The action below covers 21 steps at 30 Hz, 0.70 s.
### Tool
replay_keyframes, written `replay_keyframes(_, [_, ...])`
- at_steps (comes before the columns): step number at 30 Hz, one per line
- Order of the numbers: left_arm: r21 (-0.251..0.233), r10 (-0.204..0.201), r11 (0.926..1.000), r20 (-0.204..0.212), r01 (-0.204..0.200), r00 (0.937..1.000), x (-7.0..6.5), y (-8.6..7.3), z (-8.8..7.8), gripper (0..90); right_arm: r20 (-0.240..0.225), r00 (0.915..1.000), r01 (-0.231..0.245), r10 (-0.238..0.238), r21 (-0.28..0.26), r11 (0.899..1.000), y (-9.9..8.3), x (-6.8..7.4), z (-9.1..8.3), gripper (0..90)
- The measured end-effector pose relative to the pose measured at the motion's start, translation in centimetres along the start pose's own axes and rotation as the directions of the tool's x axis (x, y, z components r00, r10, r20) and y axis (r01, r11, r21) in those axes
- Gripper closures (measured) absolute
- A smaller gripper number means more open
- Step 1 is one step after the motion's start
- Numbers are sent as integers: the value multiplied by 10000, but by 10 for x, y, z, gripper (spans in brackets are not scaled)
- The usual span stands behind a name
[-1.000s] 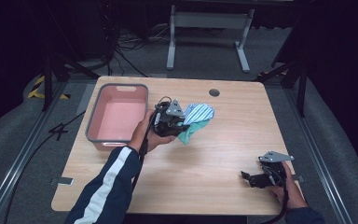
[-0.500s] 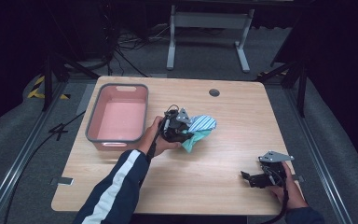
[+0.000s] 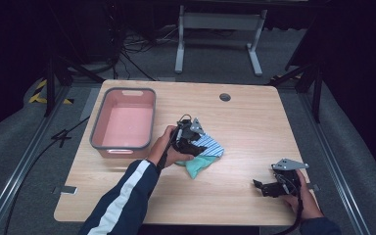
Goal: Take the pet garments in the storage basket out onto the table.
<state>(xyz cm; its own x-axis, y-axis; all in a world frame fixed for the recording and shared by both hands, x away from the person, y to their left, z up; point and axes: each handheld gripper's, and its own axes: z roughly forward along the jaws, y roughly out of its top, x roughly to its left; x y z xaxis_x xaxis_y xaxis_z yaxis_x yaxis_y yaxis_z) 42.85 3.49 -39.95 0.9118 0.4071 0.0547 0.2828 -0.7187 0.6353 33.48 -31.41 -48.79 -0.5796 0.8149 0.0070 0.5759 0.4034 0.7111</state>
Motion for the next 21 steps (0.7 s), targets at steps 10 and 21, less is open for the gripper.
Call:
replay_keyframes(10, [173,261,9995,-410,-254,9988,-7,2,-11,402,6,10000,-16,16,0,10000,0,0,0,14])
replay_keyframes(21, [16,651,9979,-978,-653,9931,-17,0,-37,267,6,10000,-17,17,-1,10000,0,0,0,14])
